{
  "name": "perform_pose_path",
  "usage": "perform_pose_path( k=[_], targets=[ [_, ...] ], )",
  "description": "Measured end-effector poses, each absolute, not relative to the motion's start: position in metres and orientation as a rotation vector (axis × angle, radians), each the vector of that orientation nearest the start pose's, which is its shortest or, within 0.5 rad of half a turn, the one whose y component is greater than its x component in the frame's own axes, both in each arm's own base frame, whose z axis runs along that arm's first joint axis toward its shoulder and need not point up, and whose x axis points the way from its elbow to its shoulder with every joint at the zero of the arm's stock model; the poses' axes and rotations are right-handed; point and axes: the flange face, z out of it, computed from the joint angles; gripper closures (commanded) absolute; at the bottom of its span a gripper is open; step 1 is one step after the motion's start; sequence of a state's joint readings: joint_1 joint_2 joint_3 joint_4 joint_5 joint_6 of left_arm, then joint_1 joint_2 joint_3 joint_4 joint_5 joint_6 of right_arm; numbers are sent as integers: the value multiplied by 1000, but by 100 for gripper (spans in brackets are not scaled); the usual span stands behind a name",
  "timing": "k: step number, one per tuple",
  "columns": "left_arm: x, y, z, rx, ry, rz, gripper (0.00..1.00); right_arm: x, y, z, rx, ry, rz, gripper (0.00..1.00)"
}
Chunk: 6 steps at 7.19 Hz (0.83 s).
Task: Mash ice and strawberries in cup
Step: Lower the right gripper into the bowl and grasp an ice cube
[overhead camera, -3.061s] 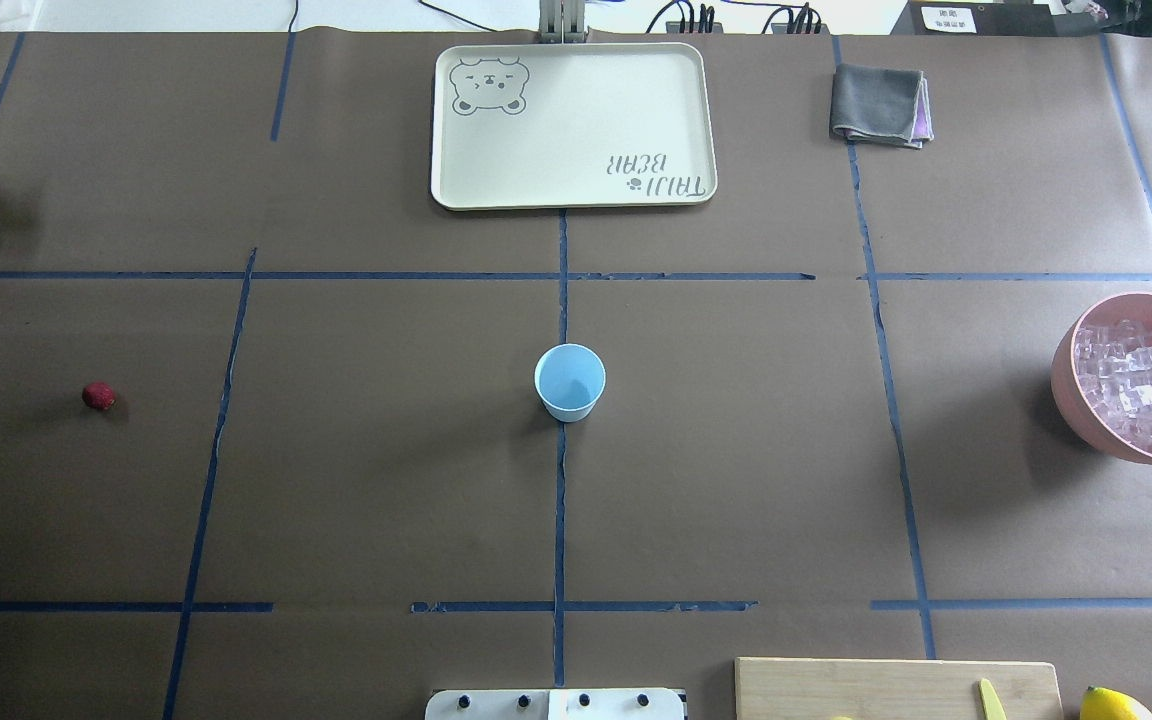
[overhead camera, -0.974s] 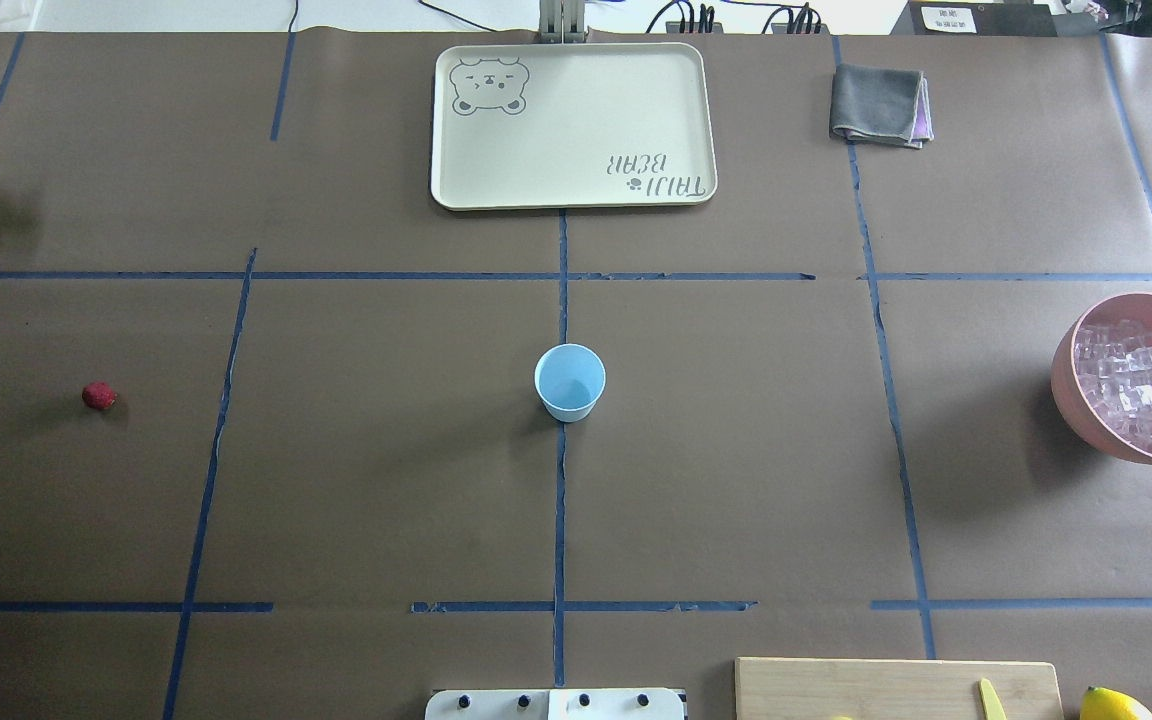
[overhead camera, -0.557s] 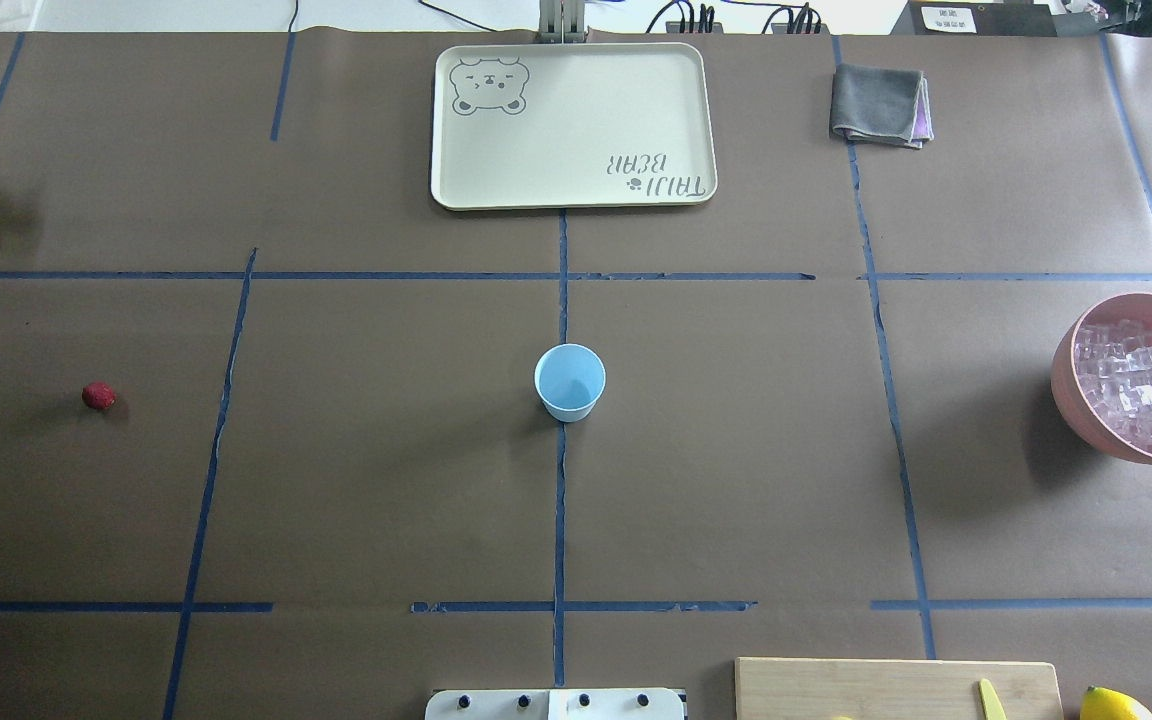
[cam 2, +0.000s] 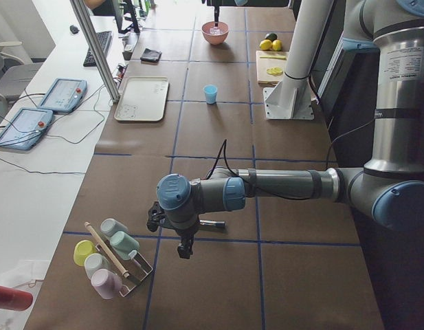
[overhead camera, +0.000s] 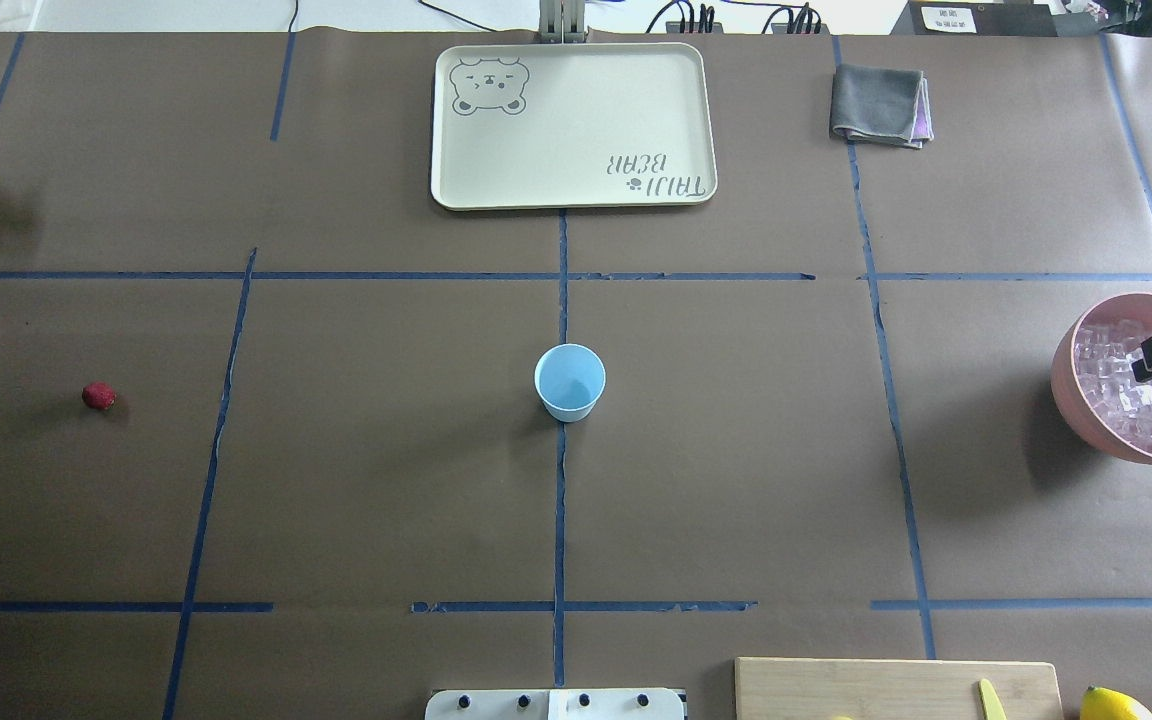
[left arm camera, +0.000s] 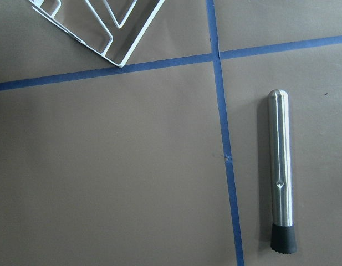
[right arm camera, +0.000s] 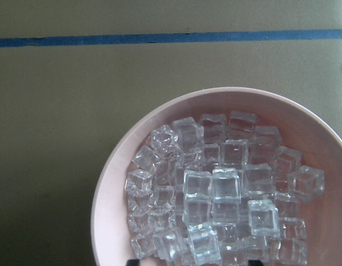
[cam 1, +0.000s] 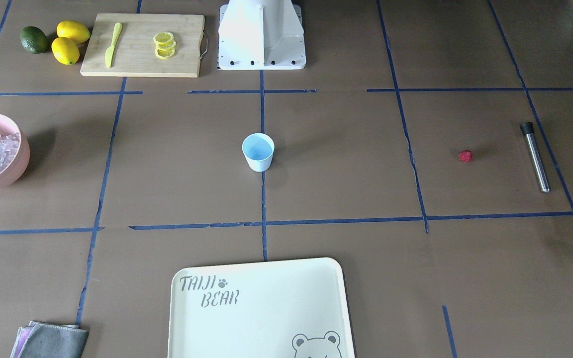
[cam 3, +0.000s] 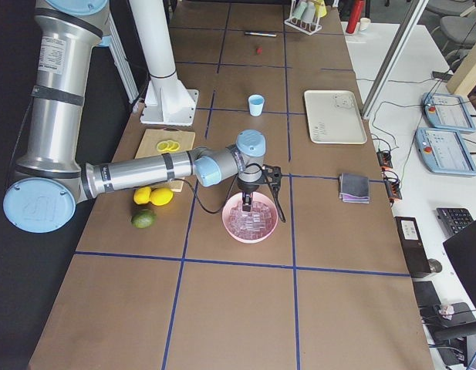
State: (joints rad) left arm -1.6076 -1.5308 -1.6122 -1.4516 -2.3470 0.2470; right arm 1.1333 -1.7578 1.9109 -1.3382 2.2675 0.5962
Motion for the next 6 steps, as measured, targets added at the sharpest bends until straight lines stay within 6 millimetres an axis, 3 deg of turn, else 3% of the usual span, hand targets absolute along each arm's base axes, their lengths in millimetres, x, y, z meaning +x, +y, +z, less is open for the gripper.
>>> perform_pose_path(
  k=[3,6],
  targets=[
    [-81,-464,668,0,784,153,0,-139,-420,568,-45,-760,-25,35],
    [-81,-465,665,6,783,154,0,-142,-424,582,-45,-738,-56,35]
  ],
)
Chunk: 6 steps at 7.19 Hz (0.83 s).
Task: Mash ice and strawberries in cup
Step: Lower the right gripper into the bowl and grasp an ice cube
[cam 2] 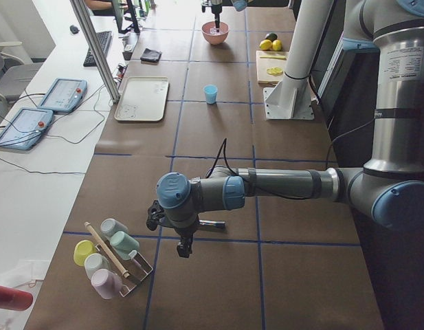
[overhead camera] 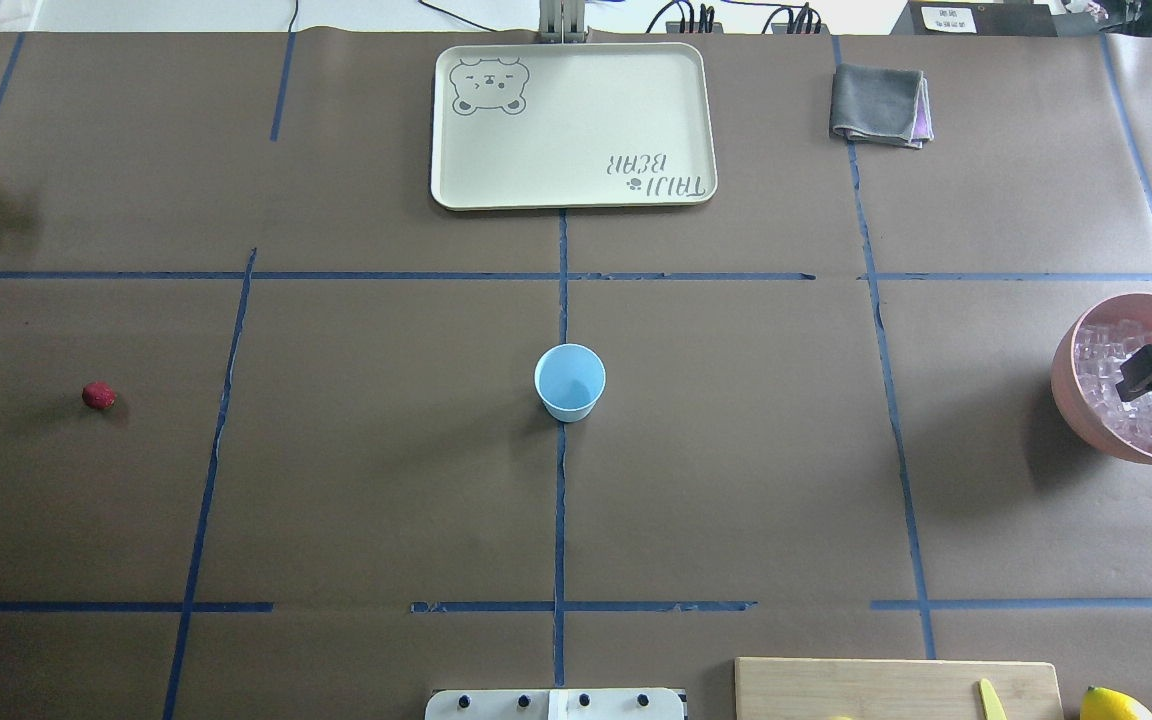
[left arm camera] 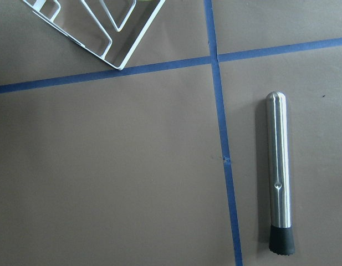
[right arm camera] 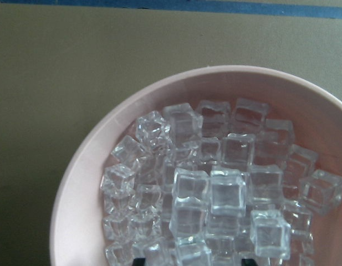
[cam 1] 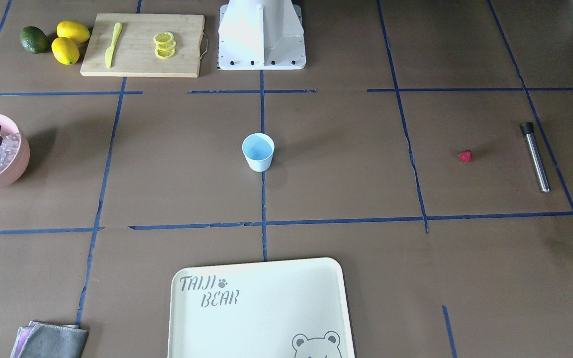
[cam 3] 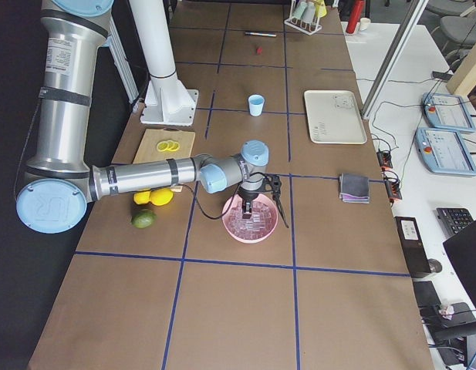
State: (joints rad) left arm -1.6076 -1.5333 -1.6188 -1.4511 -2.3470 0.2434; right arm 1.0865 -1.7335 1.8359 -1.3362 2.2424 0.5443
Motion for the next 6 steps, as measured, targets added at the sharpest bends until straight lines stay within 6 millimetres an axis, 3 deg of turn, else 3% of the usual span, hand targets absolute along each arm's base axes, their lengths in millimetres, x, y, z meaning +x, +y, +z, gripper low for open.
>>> perform_pose_path(
  k=[4,5,6],
  targets=[
    [-81,-466,656,10,781,130,0,-152,-429,590,-58,-735,-70,36],
    [-81,-466,654,12,781,129,0,-155,-432,592,-61,-734,-71,42],
    [-81,-466,652,16,780,130,0,-156,-434,593,-61,-735,-71,59]
  ],
)
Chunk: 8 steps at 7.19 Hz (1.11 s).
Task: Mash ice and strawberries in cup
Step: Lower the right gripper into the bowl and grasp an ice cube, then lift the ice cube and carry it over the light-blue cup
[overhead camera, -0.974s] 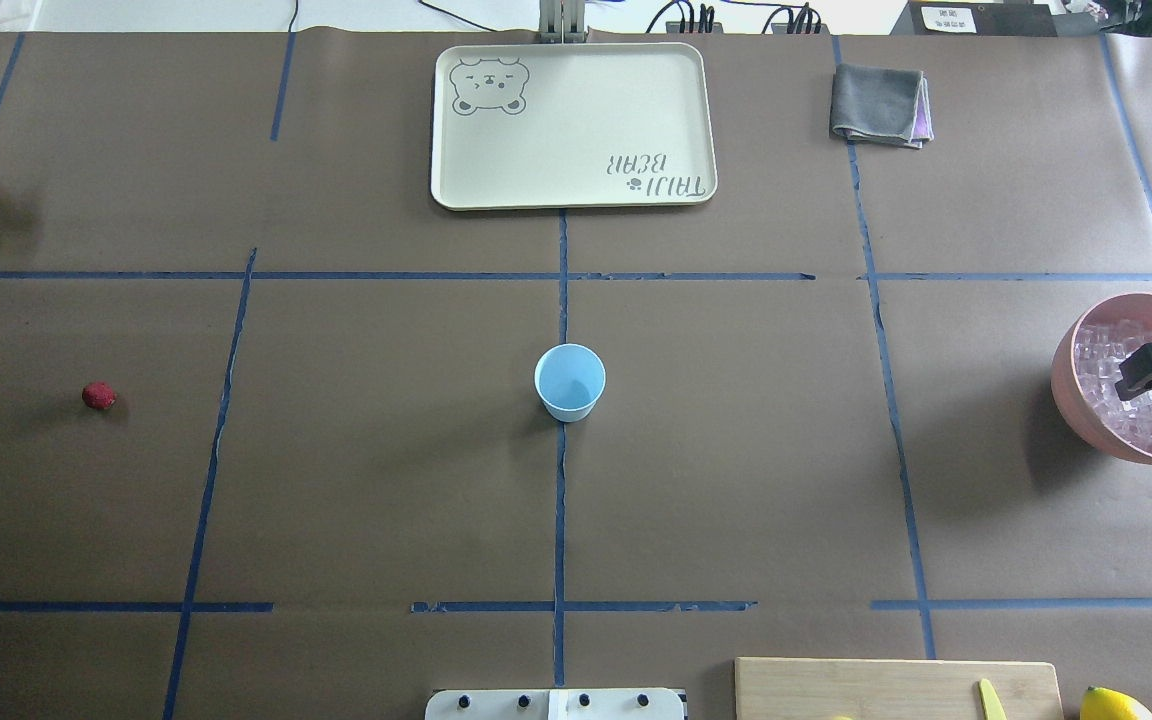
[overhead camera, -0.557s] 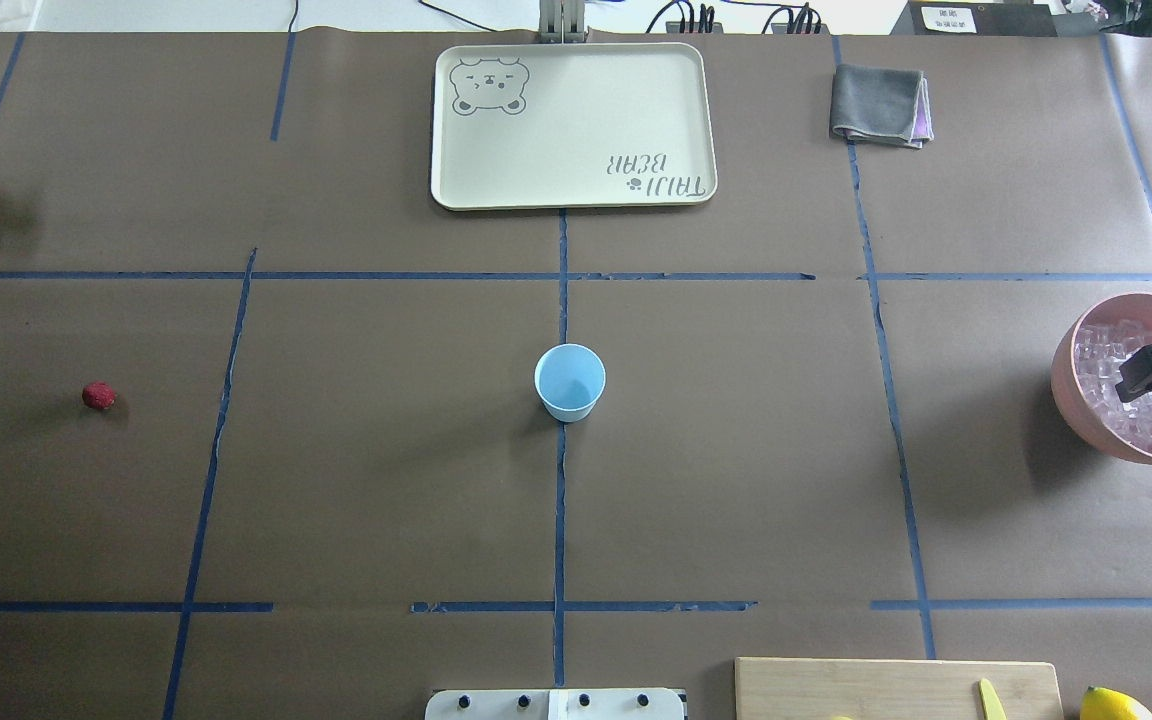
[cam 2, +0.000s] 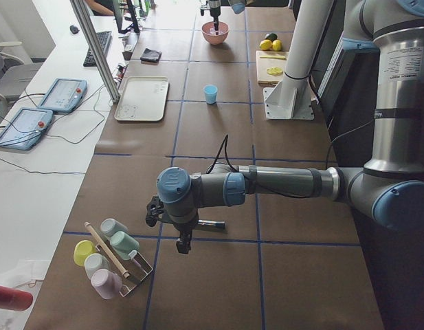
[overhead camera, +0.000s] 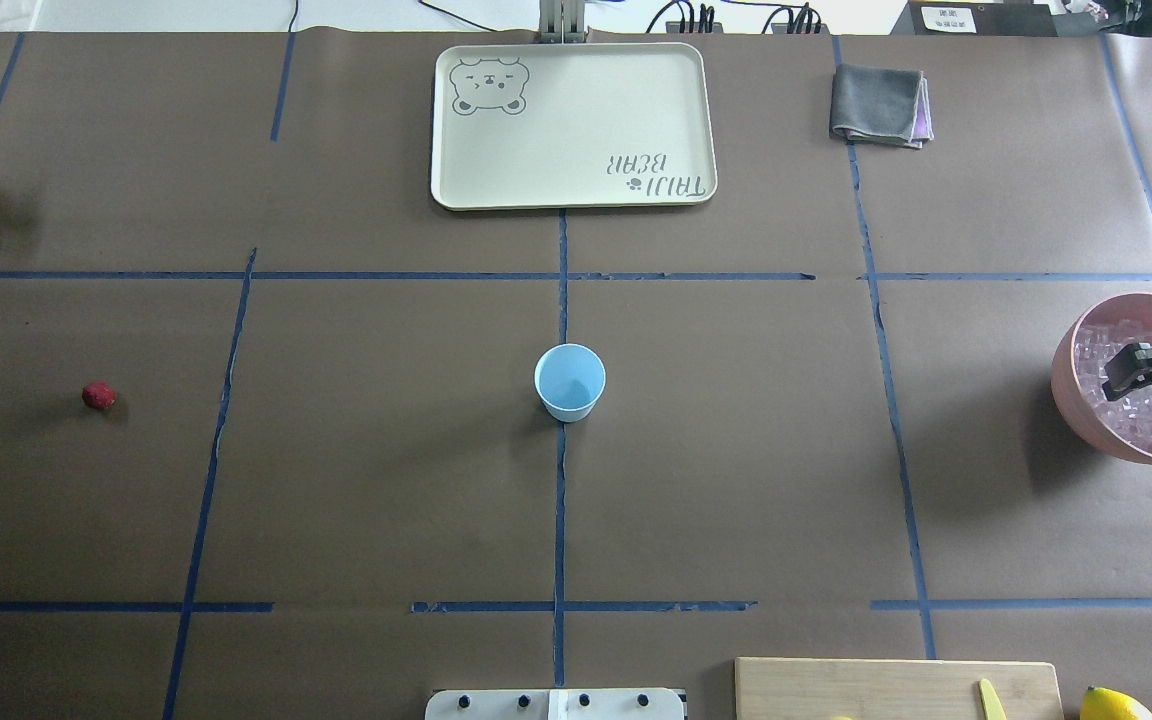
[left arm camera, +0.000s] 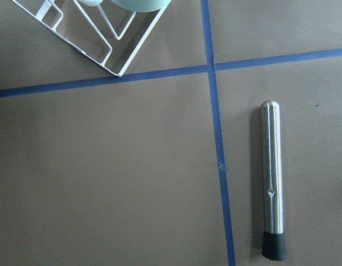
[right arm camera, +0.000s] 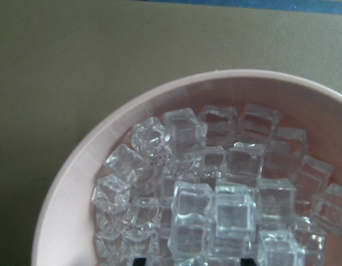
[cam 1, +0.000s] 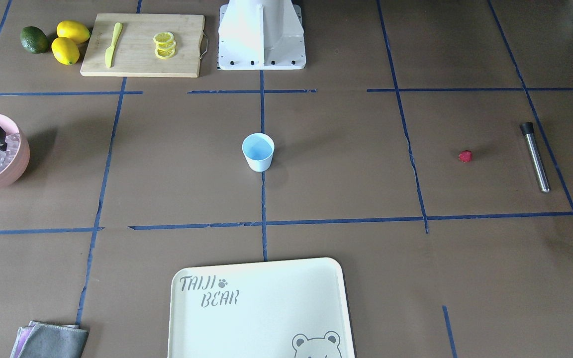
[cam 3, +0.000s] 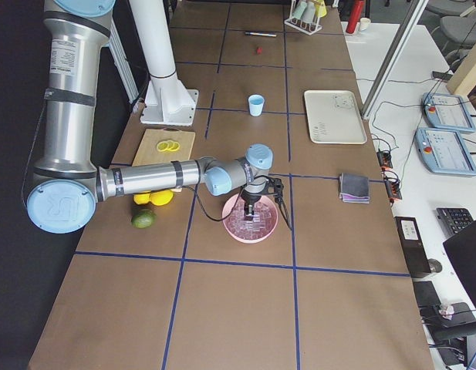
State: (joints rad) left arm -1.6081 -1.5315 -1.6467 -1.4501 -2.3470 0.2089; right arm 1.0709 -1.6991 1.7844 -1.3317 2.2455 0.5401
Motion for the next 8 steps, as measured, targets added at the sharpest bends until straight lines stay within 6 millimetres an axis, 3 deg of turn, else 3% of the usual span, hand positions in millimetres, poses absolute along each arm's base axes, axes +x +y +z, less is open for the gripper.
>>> perform_pose_path(
  k=[2,5,6,8],
  targets=[
    [-81,-466,651,18,780,131,0,-156,-434,590,-59,-741,-73,99],
    [-81,-466,650,17,780,125,0,-151,-428,575,-36,-754,-79,100],
    [-81,-466,649,15,780,117,0,-143,-421,558,-13,-766,-80,100],
    [-81,-467,643,24,780,112,0,-121,-412,500,41,-788,-63,100]
  ],
)
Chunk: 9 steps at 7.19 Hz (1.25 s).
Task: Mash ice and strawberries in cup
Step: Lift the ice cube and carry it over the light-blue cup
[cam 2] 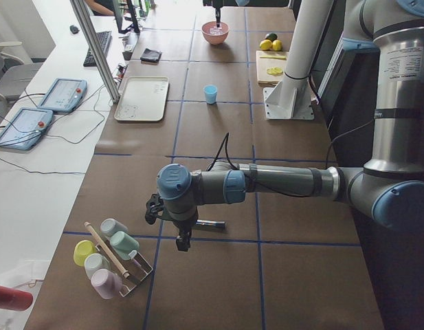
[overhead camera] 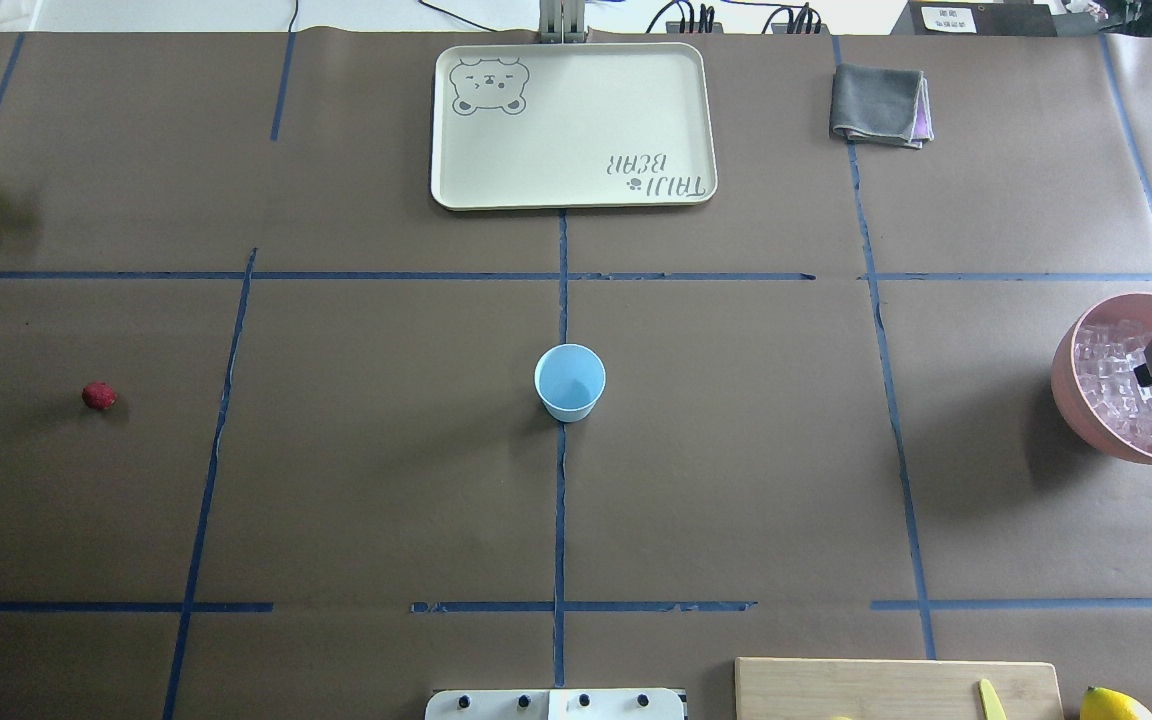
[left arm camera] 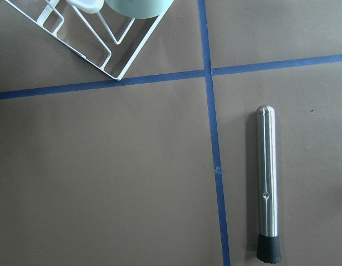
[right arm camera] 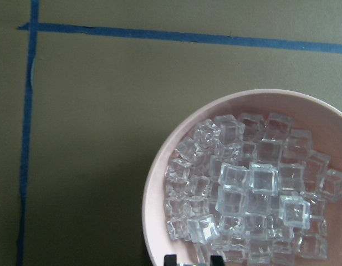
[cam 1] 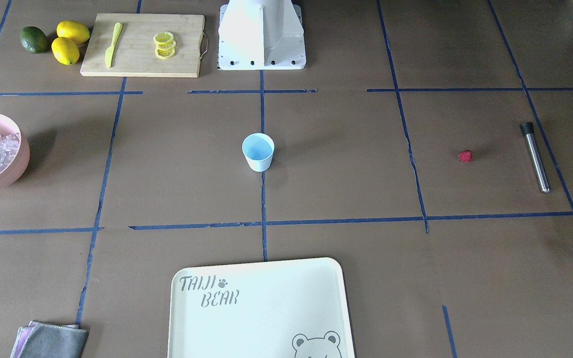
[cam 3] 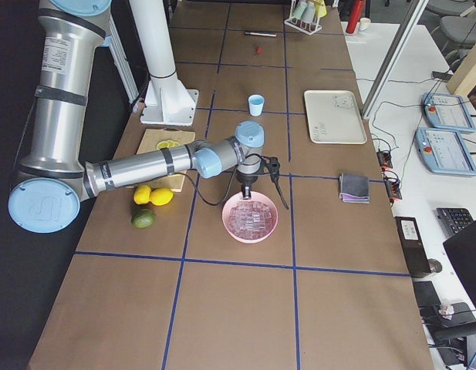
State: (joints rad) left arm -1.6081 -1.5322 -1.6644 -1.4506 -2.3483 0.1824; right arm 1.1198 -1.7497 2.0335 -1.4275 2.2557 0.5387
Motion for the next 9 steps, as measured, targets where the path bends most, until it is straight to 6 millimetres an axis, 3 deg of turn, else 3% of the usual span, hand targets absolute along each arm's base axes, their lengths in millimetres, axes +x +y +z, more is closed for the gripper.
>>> perform_pose_path(
  k=[1,2,3,4,5,7,9],
  targets=[
    [-81,-468,636,37,778,117,0,-121,-419,463,65,-798,-62,100],
    [-81,-469,627,54,776,124,0,-132,-438,417,76,-806,-61,100],
    [-81,-469,621,67,774,130,0,-153,-458,369,68,-813,-59,100],
    [-81,-470,616,76,773,133,0,-189,-470,315,42,-827,-47,100],
    [-81,-470,613,81,773,135,0,-236,-472,266,1,-845,-13,100],
    [-81,-471,610,87,771,137,0,-351,-456,193,-46,-836,77,100],
    [-81,-472,608,91,770,139,0,-445,-440,158,-47,-829,133,100]
  ],
)
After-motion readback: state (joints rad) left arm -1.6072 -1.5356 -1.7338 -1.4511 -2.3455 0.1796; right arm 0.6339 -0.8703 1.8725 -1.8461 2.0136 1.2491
